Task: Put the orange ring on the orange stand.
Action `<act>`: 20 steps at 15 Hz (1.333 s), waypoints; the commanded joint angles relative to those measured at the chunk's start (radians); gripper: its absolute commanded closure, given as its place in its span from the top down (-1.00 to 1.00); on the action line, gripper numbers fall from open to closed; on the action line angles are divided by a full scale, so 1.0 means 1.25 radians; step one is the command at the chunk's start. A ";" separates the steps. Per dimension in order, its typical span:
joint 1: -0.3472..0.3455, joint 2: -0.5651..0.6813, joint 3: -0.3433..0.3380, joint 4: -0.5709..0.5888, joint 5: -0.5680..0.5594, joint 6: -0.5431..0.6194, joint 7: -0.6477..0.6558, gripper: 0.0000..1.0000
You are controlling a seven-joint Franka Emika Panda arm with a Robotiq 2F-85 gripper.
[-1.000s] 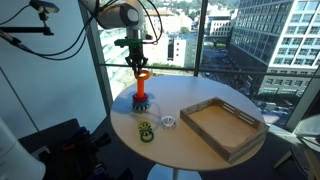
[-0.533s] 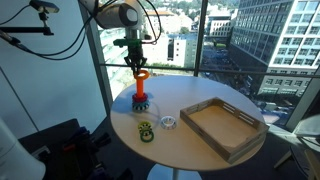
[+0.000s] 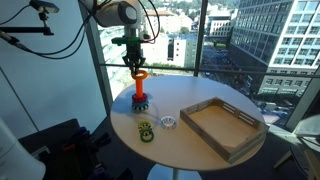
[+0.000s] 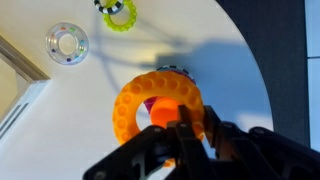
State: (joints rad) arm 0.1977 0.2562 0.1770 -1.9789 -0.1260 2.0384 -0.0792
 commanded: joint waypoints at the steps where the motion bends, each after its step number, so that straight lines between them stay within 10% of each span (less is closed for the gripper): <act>1: 0.005 -0.013 -0.001 0.007 -0.008 -0.031 0.016 -0.86; 20: 0.007 0.034 -0.001 0.026 0.002 -0.034 0.010 -0.85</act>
State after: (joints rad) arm 0.2023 0.2834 0.1771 -1.9780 -0.1260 2.0318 -0.0791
